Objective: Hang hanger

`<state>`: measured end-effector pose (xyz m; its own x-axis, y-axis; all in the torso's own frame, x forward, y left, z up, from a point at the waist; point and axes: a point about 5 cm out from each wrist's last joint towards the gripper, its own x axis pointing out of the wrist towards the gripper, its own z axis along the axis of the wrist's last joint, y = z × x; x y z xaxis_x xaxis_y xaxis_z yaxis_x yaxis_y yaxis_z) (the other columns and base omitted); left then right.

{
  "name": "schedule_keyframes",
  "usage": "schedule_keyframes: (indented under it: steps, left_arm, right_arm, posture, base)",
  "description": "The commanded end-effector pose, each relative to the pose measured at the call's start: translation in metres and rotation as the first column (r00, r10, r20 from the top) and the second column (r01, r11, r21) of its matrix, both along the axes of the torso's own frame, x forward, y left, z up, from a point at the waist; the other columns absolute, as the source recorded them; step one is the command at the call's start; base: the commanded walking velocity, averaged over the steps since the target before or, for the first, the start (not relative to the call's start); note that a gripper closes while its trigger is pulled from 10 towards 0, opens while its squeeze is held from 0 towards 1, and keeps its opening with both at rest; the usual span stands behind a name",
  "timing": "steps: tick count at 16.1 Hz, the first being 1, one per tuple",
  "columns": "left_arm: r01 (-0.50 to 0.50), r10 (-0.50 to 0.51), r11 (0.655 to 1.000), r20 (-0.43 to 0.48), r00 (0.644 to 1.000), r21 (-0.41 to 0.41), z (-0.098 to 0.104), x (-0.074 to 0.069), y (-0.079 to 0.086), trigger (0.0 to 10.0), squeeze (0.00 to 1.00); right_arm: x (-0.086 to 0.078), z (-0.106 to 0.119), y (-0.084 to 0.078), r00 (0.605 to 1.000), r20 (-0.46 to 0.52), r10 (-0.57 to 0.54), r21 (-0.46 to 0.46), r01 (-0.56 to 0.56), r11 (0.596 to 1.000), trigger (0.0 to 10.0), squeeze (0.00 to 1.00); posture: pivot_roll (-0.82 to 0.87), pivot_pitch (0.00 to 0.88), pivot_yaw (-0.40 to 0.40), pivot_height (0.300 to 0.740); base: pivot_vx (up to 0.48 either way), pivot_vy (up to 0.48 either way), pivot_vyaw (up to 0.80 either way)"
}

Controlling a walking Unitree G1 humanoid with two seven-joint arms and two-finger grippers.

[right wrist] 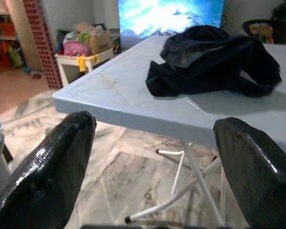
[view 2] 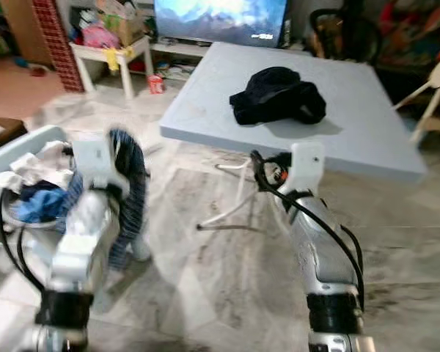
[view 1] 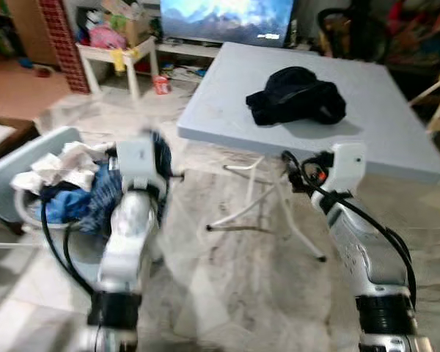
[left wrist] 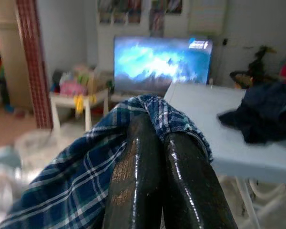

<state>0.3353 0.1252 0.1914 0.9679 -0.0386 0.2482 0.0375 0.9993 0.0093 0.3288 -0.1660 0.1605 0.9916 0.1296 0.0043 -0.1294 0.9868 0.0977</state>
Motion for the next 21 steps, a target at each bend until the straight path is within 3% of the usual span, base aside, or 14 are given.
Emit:
schedule_keyframes:
  steps: [1, 6, 8, 13, 15, 17, 20, 21]
  left_arm:
    - [0.054, -0.054, 0.998, -0.008, 0.999, 0.013, 0.004, 0.005, -0.008, 10.0, 0.0]
    - [0.083, -0.081, 0.996, -0.038, 0.996, 0.037, 0.002, 0.009, -0.008, 10.0, 0.0]
    - [0.078, -0.076, 0.996, -0.064, 0.995, 0.034, -0.005, 0.012, -0.009, 10.0, 0.0]
    - [0.111, -0.109, 0.993, -0.059, 0.992, 0.03, 0.002, 0.03, -0.019, 10.0, 0.0]
    - [0.163, -0.162, 0.987, -0.036, 0.986, 0.013, 0.012, 0.037, -0.031, 10.0, 0.0]
    - [0.203, -0.203, 0.979, -0.022, 0.979, 0.014, 0.019, 0.041, -0.054, 10.0, 0.0]
    - [0.226, -0.226, 0.974, -0.019, 0.974, 0.003, 0.018, 0.041, -0.072, 10.0, 0.0]
    - [0.241, -0.241, 0.971, -0.025, 0.97, -0.005, 0.017, 0.041, -0.078, 10.0, 0.0]
  right_arm:
    - [-0.004, -0.001, -0.009, 0.998, 0.012, -0.062, 0.02, 0.062, 0.998, 10.0, 0.0]
    - [-0.008, -0.007, -0.007, 0.995, 0.002, -0.099, 0.059, 0.099, 0.993, 10.0, 0.0]
    - [-0.006, -0.009, 0.007, 0.999, -0.023, -0.028, 0.055, 0.03, 0.998, 10.0, 0.0]
    - [-0.015, -0.025, 0.037, 0.989, -0.101, 0.104, 0.084, -0.096, 0.992, 10.0, 0.0]
    - [-0.024, -0.037, 0.053, 0.955, -0.175, 0.239, 0.115, -0.222, 0.968, 10.0, 0.0]
    - [-0.031, -0.047, 0.068, 0.902, -0.236, 0.362, 0.136, -0.338, 0.931, 10.0, 0.0]
    - [-0.03, -0.044, 0.079, 0.881, -0.241, 0.408, 0.147, -0.383, 0.912, 10.0, 0.0]
    - [-0.027, -0.042, 0.078, 0.894, -0.231, 0.384, 0.139, -0.36, 0.922, 10.0, 0.0]
  posture:
    - [-0.07, 0.0, 0.042, 0.74]
    - [-0.06, 0.0, 0.068, 0.74]
    - [-0.07, 0.0, 0.058, 0.74]
    - [-0.07, 0.007, 0.053, 0.74]
    - [-0.07, 0.011, 0.058, 0.74]
    - [-0.07, 0.02, 0.061, 0.74]
    - [-0.08, 0.023, 0.066, 0.74]
    - [-0.09, 0.023, 0.067, 0.74]
  base:
    - [0.0, 0.0, 0.0]
    - [0.0, 0.0, 0.0]
    - [0.0, 0.0, 0.0]
    - [0.0, 0.0, 0.0]
    - [0.0, 0.0, 0.0]
    - [0.0, 0.0, 0.0]
    - [0.0, 0.0, 0.0]
    - [0.0, 0.0, 0.0]
